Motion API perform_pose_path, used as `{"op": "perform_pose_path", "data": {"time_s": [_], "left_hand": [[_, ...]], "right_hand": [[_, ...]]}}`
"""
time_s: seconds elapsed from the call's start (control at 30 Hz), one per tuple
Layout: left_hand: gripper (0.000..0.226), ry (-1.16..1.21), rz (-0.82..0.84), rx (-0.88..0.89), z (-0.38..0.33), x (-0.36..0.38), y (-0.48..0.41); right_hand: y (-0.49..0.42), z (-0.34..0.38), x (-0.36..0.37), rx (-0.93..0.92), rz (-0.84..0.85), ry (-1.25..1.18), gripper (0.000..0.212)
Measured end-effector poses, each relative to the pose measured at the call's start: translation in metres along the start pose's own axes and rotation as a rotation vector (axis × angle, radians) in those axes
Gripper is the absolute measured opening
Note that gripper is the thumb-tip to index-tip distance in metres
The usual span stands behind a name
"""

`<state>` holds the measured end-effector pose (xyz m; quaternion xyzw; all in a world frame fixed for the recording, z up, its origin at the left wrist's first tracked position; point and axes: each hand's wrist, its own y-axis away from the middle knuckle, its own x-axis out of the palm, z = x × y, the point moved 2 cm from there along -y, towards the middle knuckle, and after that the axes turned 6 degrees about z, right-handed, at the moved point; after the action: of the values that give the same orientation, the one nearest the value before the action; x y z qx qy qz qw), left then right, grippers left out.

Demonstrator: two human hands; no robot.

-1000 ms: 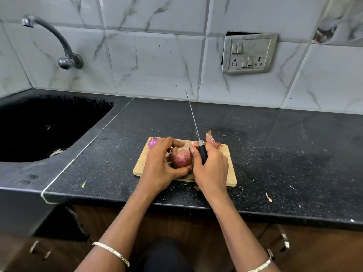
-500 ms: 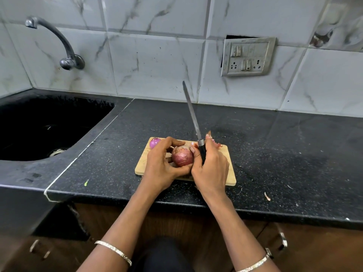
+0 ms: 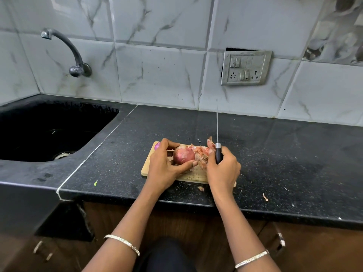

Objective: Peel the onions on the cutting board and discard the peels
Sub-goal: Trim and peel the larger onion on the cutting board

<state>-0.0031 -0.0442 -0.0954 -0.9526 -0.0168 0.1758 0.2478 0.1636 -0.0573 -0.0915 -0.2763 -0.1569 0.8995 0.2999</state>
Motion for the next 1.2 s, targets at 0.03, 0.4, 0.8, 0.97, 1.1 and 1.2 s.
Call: {"op": "perform_pose_path", "data": {"time_s": [0.03, 0.4, 0.8, 0.97, 1.1, 1.2], "left_hand": [[0.069, 0.012, 0.006, -0.011, 0.001, 0.001, 0.0], [0.059, -0.083, 0.105, 0.001, 0.007, 0.003, -0.003], [0.06, -0.214, 0.217, 0.152, 0.006, 0.007, -0.002], [0.053, -0.119, 0.23, 0.147, 0.0, 0.008, 0.002], [0.048, -0.125, 0.229, 0.198, -0.006, 0.005, 0.004], [0.045, -0.128, 0.203, 0.177, -0.003, 0.004, 0.002]], "right_hand": [[0.001, 0.003, 0.0, -0.014, 0.012, 0.03, 0.008], [0.001, 0.011, -0.01, 0.055, 0.149, -0.03, 0.029], [0.007, 0.037, -0.019, 0.226, 0.326, -0.529, 0.025], [0.017, 0.041, -0.008, 0.216, 0.51, -0.561, 0.026], [0.025, 0.036, -0.008, 0.207, 0.475, -0.62, 0.026], [0.018, 0.027, -0.017, 0.177, 0.337, -0.492, 0.027]]}}
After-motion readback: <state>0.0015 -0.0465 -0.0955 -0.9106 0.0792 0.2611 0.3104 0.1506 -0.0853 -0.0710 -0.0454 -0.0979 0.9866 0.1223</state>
